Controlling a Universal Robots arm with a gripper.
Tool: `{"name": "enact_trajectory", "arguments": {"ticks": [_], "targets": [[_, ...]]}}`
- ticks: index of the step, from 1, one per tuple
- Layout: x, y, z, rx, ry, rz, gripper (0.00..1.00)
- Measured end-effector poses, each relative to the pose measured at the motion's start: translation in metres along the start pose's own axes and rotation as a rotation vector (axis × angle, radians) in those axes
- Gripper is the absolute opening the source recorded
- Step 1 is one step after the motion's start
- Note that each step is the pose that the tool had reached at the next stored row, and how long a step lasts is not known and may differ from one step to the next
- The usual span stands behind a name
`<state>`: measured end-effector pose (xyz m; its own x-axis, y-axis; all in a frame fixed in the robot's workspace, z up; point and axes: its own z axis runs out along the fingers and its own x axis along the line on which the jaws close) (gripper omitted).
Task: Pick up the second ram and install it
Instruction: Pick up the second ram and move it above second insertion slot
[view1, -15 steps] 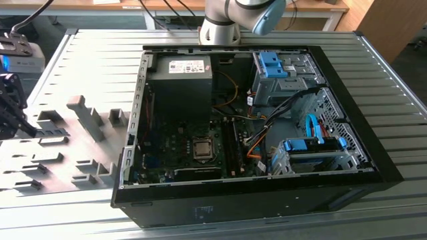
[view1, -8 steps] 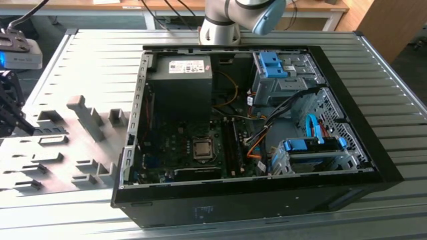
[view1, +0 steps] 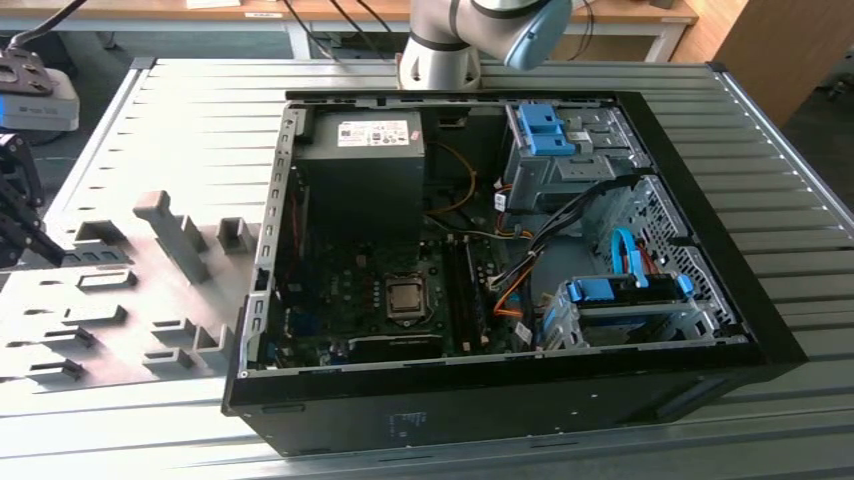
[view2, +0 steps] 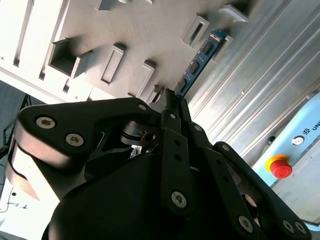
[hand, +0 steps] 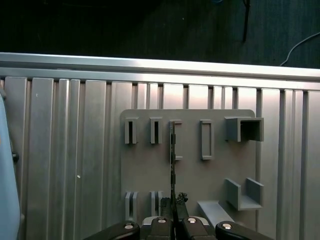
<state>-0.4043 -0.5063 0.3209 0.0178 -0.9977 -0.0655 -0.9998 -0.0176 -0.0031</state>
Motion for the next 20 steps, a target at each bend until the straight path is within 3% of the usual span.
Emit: {"name": "enact_trajectory", "arguments": {"ticks": [20], "targets": [[-0.0012, -0.0001, -0.0184, 0.0000, -0.0022, 0.000, 0.14]]}}
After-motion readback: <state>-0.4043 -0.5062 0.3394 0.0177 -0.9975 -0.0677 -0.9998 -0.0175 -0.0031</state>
